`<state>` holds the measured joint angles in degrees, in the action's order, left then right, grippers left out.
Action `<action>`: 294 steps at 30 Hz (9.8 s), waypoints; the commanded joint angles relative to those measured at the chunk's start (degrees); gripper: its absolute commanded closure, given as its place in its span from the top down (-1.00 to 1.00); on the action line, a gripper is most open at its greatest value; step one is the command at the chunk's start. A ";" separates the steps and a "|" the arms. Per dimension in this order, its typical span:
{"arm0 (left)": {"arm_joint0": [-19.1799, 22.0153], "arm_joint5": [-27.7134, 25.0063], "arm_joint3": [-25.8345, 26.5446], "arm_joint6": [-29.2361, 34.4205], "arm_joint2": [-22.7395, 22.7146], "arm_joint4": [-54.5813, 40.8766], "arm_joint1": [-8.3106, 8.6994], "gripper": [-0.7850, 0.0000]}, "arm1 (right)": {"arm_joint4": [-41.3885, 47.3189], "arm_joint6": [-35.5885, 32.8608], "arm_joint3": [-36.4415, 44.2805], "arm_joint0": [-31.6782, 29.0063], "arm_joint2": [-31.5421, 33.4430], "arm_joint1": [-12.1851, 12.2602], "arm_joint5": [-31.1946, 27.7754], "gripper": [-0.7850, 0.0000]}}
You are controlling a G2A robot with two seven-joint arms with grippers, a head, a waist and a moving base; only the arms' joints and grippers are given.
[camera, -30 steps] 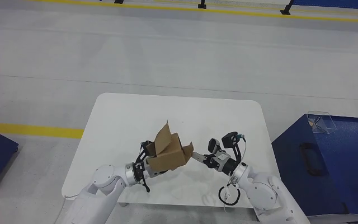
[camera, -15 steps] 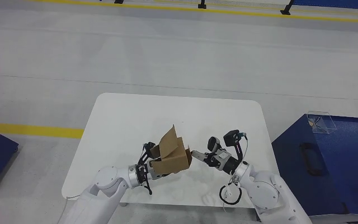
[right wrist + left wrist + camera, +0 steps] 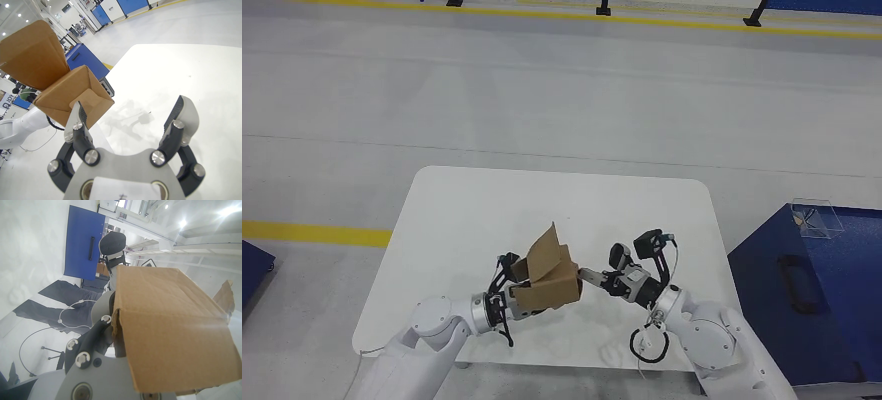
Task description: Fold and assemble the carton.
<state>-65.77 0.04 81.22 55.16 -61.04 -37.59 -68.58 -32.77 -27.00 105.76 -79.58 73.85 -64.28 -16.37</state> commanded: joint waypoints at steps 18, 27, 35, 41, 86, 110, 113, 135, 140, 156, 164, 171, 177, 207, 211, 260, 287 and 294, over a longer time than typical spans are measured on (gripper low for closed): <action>-0.10 -0.45 0.45 -0.01 0.44 2.26 -0.01 -1.00 | -0.43 0.10 0.68 0.45 -0.38 -0.09 1.32 1.00; -0.57 -0.49 1.40 -0.51 0.37 3.49 0.08 -1.00 | -2.00 0.04 0.64 0.76 -1.41 -0.22 2.35 1.00; -0.85 -0.58 1.52 -0.12 0.08 3.33 0.16 -1.00 | -2.48 -0.11 0.98 0.55 -1.82 -0.27 2.89 1.00; -1.20 -0.57 1.74 0.58 -0.42 2.67 0.27 -1.00 | -2.49 -0.19 0.70 0.93 -2.36 -0.38 3.24 1.00; -0.69 1.17 -0.28 5.14 0.47 -4.35 -0.22 -1.00 | -3.88 6.46 1.13 -2.28 2.50 -0.09 5.97 1.00; -0.69 1.17 -0.28 5.14 0.47 -4.35 -0.22 -1.00 | -19.60 23.33 0.67 -8.12 10.70 -0.14 23.46 1.00; -1.29 3.23 1.54 1.87 0.96 -2.41 -0.18 -1.00 | -19.60 23.33 0.67 -8.12 10.70 -0.14 23.46 1.00; -2.09 16.23 17.21 -98.84 14.01 -45.45 -11.78 -1.00 | -19.60 23.33 0.67 -8.12 10.70 -0.14 23.46 1.00; 2.77 11.62 9.79 -109.31 16.88 -47.27 -14.09 -1.00 | -19.60 23.33 0.67 -8.12 10.70 -0.14 23.46 1.00; 3.68 11.66 7.28 -109.67 20.68 -52.34 -17.70 1.00 | -19.60 23.33 0.67 -8.12 10.70 -0.14 23.46 1.00; -7.19 24.98 29.72 -100.28 7.44 -49.91 -13.47 1.00 | -19.60 23.33 0.67 -8.12 10.70 -0.14 23.46 1.00; -12.14 43.79 34.89 -77.74 -2.38 -31.10 -9.13 1.00 | -19.60 23.33 0.67 -8.12 10.70 -0.14 23.46 1.00; -13.15 36.56 28.40 -56.01 -2.76 -7.36 -6.53 1.00 | -19.60 23.33 0.67 -8.12 10.70 -0.14 23.46 1.00; -10.67 49.54 26.45 -58.53 -0.35 22.67 -4.27 1.00 | -32.30 25.43 0.92 -11.50 2.85 -0.75 23.09 1.00; -7.07 57.96 22.94 -54.63 2.93 29.40 -3.66 1.00 | -34.99 25.11 -0.43 -11.67 -1.17 -1.39 25.17 1.00; 0.46 52.58 10.00 -50.19 19.76 42.40 -9.25 1.00 | -36.61 15.44 -11.71 -4.05 -6.25 -6.01 34.48 1.00; -16.05 37.50 25.43 -48.71 4.37 38.54 -6.67 1.00 | -34.27 6.65 -28.54 13.82 -16.25 -9.51 19.45 1.00; -16.60 37.24 26.01 -47.70 3.12 37.84 -6.61 1.00 | -33.89 8.01 -32.64 18.51 -17.61 -10.70 19.17 1.00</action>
<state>-82.41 37.19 107.24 7.27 -57.60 0.51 -75.20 -66.54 -19.59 73.45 -61.41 56.04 -74.92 2.17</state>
